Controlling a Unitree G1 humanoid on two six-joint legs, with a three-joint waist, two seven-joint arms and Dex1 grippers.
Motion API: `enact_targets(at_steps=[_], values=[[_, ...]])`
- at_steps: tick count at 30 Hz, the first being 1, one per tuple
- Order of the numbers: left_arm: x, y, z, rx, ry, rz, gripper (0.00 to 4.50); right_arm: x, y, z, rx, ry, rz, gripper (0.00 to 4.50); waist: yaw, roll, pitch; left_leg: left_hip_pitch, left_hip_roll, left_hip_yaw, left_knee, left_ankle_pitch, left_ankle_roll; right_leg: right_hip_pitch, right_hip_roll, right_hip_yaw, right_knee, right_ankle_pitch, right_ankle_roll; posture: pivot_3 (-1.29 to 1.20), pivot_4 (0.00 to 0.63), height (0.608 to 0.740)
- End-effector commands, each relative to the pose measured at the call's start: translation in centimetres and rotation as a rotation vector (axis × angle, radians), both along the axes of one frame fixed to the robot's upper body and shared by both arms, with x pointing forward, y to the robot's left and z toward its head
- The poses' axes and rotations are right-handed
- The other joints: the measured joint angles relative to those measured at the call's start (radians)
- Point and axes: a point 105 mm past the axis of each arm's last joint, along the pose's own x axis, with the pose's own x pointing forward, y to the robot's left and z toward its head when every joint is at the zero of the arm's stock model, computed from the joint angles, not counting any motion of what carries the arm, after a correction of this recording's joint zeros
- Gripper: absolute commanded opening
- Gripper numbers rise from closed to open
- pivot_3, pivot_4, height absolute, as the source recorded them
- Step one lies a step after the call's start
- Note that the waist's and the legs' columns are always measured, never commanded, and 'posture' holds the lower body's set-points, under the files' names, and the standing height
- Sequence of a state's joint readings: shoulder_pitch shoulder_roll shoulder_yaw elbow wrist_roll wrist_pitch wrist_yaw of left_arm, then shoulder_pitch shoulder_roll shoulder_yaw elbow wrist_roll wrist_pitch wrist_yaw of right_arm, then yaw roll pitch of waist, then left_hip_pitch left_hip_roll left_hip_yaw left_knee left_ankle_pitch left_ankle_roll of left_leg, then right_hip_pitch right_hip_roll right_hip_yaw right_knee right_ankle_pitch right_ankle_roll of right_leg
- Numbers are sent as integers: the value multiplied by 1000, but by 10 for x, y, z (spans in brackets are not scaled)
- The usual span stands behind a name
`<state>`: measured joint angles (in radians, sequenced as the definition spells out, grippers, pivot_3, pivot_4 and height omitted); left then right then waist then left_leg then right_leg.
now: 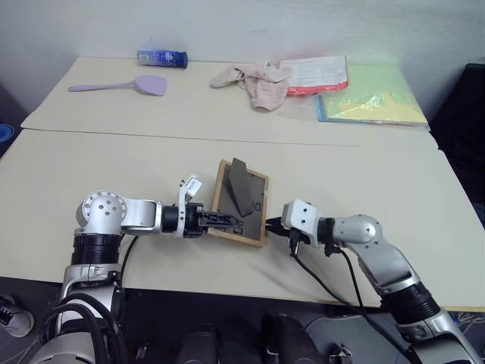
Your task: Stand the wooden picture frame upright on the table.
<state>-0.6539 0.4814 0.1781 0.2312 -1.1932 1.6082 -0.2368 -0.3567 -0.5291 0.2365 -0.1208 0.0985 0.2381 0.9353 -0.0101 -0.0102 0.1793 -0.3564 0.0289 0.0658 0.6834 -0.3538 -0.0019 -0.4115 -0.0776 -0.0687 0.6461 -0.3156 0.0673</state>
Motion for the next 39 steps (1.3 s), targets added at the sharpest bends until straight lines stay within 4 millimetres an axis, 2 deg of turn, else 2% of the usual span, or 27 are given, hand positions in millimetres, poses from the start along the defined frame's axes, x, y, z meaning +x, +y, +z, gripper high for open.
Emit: enact_targets(at_steps=[1,3,7,12,15,19,22,25,28,31,34,37,39], values=[[3,13,17,16,-224,58,1257,-11,-7,41,206,26,52,697,-3,0,0,0,0,0,0,0,0,0,0,0,0,0,0,0,150,740],[3,18,19,59,-364,61,1257,-18,-7,54,276,82,110,1141,-7,0,0,0,0,0,0,0,0,0,0,0,0,0,0,0,150,740],[-5,13,14,114,-473,-28,1257,-11,8,78,409,173,116,2519,-15,0,0,2,0,0,0,0,-1,1,0,1,-2,0,-1,0,150,740],[-5,1,13,114,-515,-59,1257,3,39,82,409,208,137,4217,-14,0,0,1,0,0,-1,0,-1,0,0,1,-1,-1,-1,0,150,740],[-6,-3,12,116,-520,-70,1257,4,55,80,393,202,177,4217,-5,0,0,0,0,0,-1,0,0,0,-1,0,0,-1,-1,0,150,740],[-6,-1,14,99,-508,-53,1257,-12,58,89,413,179,279,4217,5,0,0,-1,-1,0,0,-1,2,0,-1,1,-1,0,0,0,150,740],[-6,3,17,77,-473,-38,1257,-27,51,96,418,143,355,4217,6,0,0,-1,0,0,-1,-1,2,0,-1,0,-1,0,0,0,150,740],[-6,6,22,62,-479,-28,1257,-38,38,89,355,85,399,4217,6,0,0,-1,0,0,-1,-1,2,0,-1,0,-1,0,0,0,150,740],[-11,5,27,14,-474,-46,1257,-37,30,86,334,35,395,4217,4,0,0,-1,0,0,-1,-1,2,0,-1,0,-2,0,0,0,150,740],[-14,6,36,-51,-452,-46,1257,-31,18,88,322,-99,374,4217,-1,0,0,-1,0,0,-1,-1,2,-1,0,1,-1,0,0,0,150,740],[-19,12,51,-180,-349,-58,1257,-23,-7,92,261,-301,342,4217,2,-1,0,-1,0,0,-1,-1,2,-1,0,0,-1,0,0,0,150,740],[-28,19,54,-220,-197,-121,1257,-20,-26,90,150,-501,334,4217,4,-1,1,-1,0,0,-1,-1,2,0,0,0,-2,0,0,0,150,740],[-34,22,53,-226,-117,-171,1257,-16,-30,87,60,-647,341,4217,2,-1,1,-1,0,0,-1,-1,2,0,0,1,-2,0,0,0,150,740]])
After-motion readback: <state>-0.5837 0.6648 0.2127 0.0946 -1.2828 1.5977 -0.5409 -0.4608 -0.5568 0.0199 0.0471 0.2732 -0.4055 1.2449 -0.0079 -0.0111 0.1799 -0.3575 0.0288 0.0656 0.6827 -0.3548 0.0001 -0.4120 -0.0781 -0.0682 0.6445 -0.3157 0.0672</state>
